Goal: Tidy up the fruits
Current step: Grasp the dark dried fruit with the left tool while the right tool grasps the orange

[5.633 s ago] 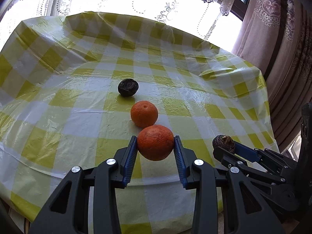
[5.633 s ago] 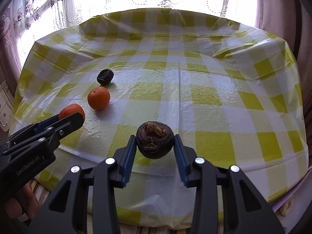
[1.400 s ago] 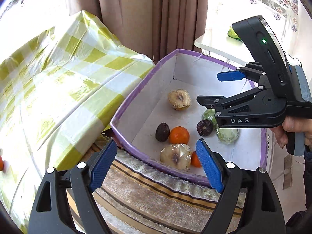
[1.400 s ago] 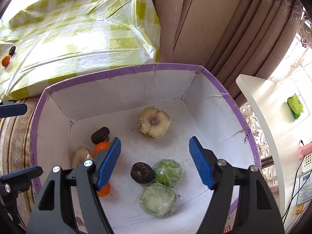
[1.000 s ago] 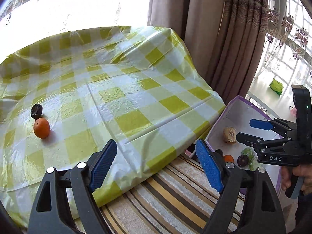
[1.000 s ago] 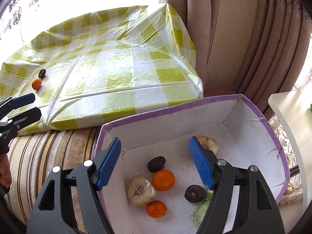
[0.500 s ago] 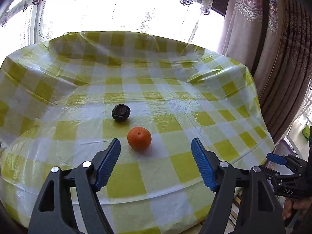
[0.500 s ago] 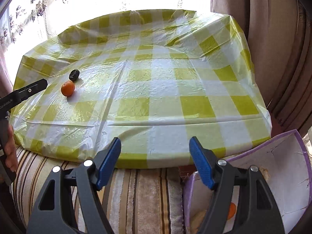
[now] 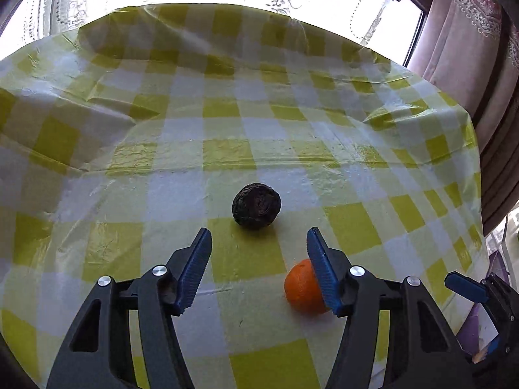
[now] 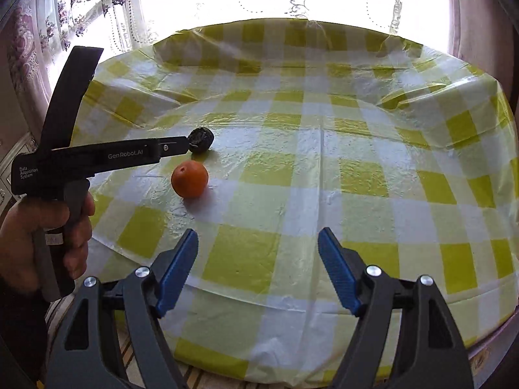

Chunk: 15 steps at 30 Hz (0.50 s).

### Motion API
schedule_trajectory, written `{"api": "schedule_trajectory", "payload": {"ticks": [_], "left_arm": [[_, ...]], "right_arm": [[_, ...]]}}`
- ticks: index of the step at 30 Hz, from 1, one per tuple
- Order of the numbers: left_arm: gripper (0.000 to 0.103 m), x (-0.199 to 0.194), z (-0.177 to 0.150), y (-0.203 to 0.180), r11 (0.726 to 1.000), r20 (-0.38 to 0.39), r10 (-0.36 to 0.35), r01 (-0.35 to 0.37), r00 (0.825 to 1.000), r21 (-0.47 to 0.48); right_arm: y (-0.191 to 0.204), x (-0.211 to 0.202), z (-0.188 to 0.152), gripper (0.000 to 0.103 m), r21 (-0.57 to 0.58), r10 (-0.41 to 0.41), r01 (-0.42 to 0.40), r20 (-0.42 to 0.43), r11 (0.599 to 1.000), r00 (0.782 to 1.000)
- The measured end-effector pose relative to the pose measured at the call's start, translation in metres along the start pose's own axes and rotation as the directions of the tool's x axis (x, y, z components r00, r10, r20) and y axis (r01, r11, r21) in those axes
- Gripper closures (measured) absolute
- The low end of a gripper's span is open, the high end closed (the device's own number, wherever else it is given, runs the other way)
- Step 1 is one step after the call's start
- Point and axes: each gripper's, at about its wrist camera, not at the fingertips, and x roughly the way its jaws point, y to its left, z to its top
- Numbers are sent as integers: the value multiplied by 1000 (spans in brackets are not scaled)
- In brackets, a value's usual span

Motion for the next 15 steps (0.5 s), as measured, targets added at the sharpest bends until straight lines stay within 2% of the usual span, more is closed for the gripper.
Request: {"api": "schedule_trajectory", "payload": {"ticks": [7,9,11,15], "left_arm": [[53,31,13,-1,999,-42,15,-13,999,43],[62,38,13,-1,999,-55,20,-17,998,52],[66,41,13,-2,998,-54,24,-20,998,65],[68,39,12,5,998,-42,38,-36,998,48]], "right_arm": [[19,28,15,26,-33,30,-30,-14,999,999],[22,35,18,26,-38,37,-38,-20,999,999],[26,42,20,26,-40,44,-45,-26,998,999],[32,51,24,26,-44,62,-64,-34,997,997]]}}
